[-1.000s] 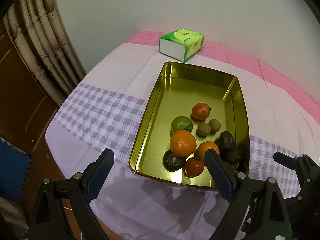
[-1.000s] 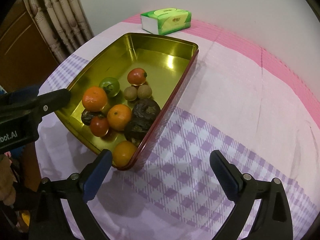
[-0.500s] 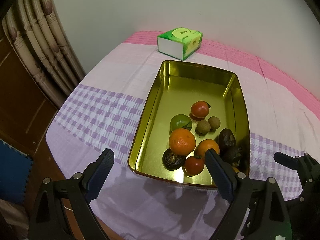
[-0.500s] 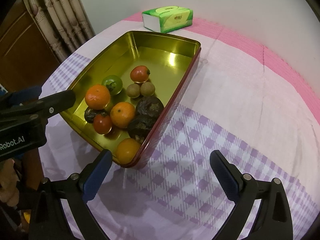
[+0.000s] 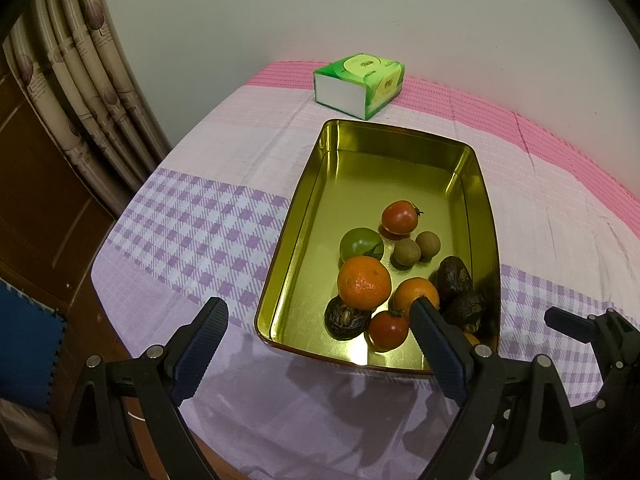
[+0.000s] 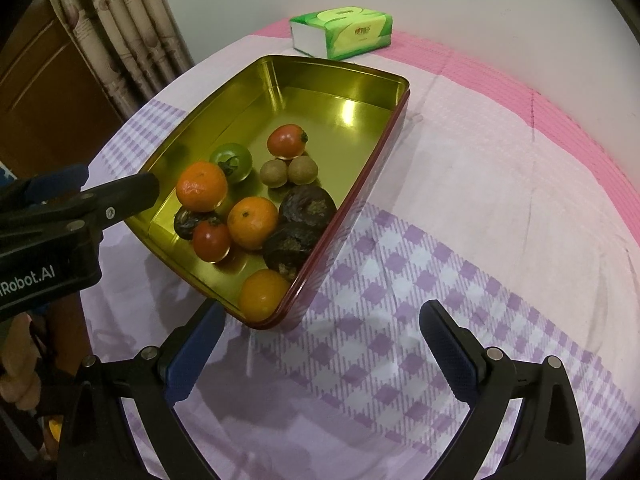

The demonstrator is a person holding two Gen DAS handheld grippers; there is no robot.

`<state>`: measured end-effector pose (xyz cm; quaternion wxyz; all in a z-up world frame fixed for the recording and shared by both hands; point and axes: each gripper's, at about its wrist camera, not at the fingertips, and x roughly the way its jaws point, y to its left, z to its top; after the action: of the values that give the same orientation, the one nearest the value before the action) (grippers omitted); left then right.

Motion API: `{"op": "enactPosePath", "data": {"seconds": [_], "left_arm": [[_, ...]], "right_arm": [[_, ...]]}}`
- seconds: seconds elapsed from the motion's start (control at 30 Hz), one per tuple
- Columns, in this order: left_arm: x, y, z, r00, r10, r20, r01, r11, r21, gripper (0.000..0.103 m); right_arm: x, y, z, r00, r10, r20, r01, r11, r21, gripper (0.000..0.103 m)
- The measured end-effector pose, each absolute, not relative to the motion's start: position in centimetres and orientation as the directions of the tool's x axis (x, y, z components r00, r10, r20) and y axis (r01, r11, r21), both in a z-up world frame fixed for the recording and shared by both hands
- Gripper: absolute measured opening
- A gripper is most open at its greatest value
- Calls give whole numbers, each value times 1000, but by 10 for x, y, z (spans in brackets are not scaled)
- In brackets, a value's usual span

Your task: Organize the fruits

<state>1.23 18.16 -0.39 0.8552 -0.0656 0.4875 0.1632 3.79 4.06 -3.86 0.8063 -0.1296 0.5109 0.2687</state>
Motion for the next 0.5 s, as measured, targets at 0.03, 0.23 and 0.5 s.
{"op": "enactPosePath", "data": {"seconds": [0.03,0.23,0.5], "left_arm": [[12,182,-4,472,215,-855,-343,938,47,90],[12,182,-4,471,217,-855,-344,938,48,90],[13,182,-4,471,216,-856,-344,938,48,90]], "right_arm": [[38,41,-39,332,301,-894,-566,822,67,98],[38,42,-42,317,304,-899,-570,818,75,98],[38,42,-41,314,307,-899,-572,816,79,98]]}}
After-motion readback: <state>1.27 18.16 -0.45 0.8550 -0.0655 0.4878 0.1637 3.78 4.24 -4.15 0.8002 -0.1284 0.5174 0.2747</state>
